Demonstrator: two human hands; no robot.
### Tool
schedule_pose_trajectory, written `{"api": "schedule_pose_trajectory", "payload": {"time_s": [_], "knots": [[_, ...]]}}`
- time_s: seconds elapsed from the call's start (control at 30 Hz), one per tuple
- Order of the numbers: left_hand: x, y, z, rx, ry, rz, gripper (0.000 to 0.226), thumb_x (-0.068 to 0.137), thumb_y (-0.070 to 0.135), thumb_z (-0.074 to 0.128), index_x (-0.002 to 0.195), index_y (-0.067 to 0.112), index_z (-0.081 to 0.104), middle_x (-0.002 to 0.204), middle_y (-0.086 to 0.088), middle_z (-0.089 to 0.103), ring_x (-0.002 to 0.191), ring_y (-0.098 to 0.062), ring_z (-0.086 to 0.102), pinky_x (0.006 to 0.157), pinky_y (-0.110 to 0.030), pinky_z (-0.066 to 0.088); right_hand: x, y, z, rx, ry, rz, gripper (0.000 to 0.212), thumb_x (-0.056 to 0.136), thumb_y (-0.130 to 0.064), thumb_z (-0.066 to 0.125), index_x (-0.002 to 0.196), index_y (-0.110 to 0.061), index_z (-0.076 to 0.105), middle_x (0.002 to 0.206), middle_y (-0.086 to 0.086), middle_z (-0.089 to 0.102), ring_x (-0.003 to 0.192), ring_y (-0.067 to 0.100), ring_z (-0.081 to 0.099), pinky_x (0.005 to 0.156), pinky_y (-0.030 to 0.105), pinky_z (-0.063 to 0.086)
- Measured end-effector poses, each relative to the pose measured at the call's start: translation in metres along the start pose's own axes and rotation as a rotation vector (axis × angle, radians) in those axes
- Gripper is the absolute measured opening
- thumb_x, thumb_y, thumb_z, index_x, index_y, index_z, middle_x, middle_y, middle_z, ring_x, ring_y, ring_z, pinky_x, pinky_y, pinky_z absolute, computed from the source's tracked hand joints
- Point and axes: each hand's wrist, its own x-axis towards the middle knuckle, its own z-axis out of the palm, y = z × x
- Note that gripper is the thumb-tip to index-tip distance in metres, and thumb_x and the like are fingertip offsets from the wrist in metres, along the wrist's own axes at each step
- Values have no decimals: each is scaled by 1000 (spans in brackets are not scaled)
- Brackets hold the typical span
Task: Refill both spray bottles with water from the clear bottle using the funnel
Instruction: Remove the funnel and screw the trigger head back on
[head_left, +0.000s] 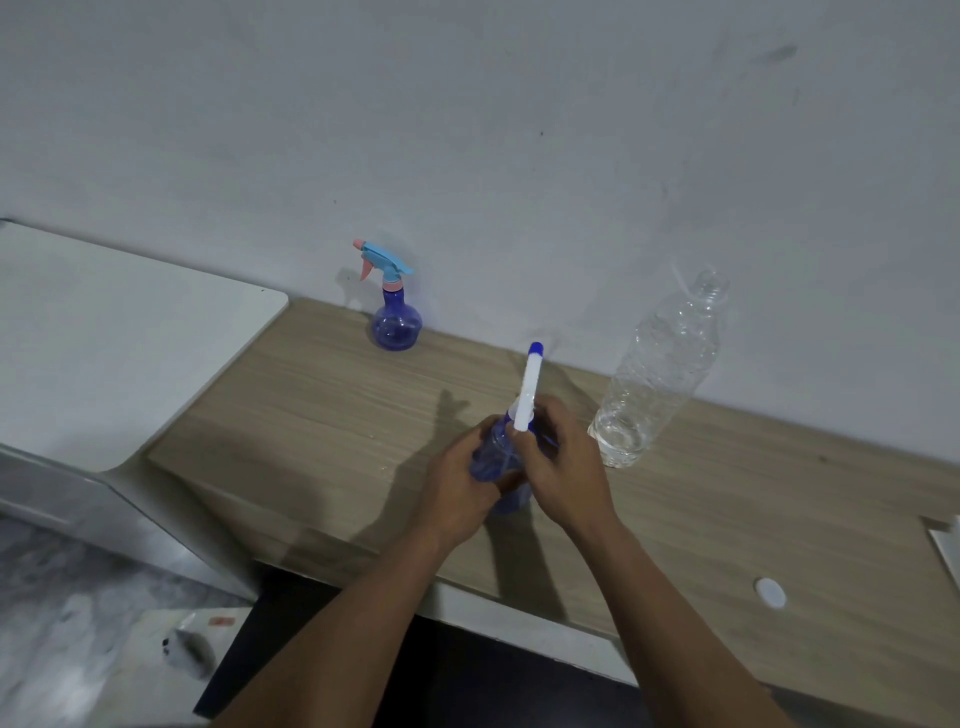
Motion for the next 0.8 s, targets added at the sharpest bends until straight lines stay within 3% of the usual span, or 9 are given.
{"api": "schedule_pose_trajectory", "payload": {"time_s": [0.07, 0.17, 0.23, 0.37, 0.47, 0.57, 0.67, 0.8], "knots": [[0, -1, 0, 12, 4, 5, 57, 77, 3, 83, 109, 45, 62, 99, 23, 74, 94, 1, 70, 78, -16, 54, 1, 1, 0, 4, -10, 0, 11, 93, -22, 68, 101, -27, 63, 94, -11, 70, 91, 6, 67, 80, 30, 55], [0, -2, 0, 24, 24, 0, 57, 76, 7, 84, 111, 47, 64, 105, 12, 75, 96, -8, 72, 83, -27, 56, 2, -1, 4, 86, 21, 78, 21, 88, -30, 76, 97, -28, 58, 94, -11, 71, 91, 3, 68, 79, 27, 53], [1, -3, 0, -1, 21, -9, 56, 75, 10, 85, 111, 48, 65, 106, 8, 75, 96, -11, 72, 81, -26, 57, 0, 1, 4, 99, 27, 93, 23, 87, -32, 77, 99, -31, 57, 97, -11, 71, 93, 3, 68, 79, 23, 53], [0, 0, 0, -20, 4, -7, 60, 73, 15, 88, 123, 38, 64, 111, 9, 74, 104, -12, 71, 90, -31, 57, -2, 3, 2, 68, -32, 26, 7, 96, -22, 65, 102, -26, 63, 95, -7, 70, 92, 9, 67, 77, 20, 50], [0, 0, -2, -10, 14, -8, 53, 74, 9, 86, 113, 40, 67, 107, 6, 76, 100, -15, 72, 92, -39, 58, 1, -1, 0, 86, -32, 35, 10, 94, -21, 69, 99, -27, 63, 91, -11, 70, 88, 5, 67, 74, 15, 48], [1, 0, -3, 1, 6, -42, 52, 68, 19, 87, 105, 51, 68, 105, 5, 76, 98, -16, 73, 89, -41, 59, 2, -2, 1, 112, -17, 67, 18, 90, -24, 74, 103, -28, 62, 98, -12, 72, 94, 2, 68, 78, 14, 50], [2, -1, -3, 13, -6, -43, 54, 65, 27, 89, 114, 39, 69, 107, 4, 76, 100, -18, 73, 91, -47, 58, -1, -1, 1, 127, -33, 55, 13, 94, -19, 69, 103, -25, 64, 98, -9, 72, 94, 5, 68, 77, 12, 48], [0, -3, -3, 41, 10, -55, 52, 68, 22, 89, 111, 40, 67, 102, 9, 76, 96, -14, 73, 84, -36, 60, 0, -3, 3, 150, 11, 67, 15, 90, -15, 73, 97, -24, 63, 92, -8, 71, 89, 6, 68, 75, 16, 49]]}}
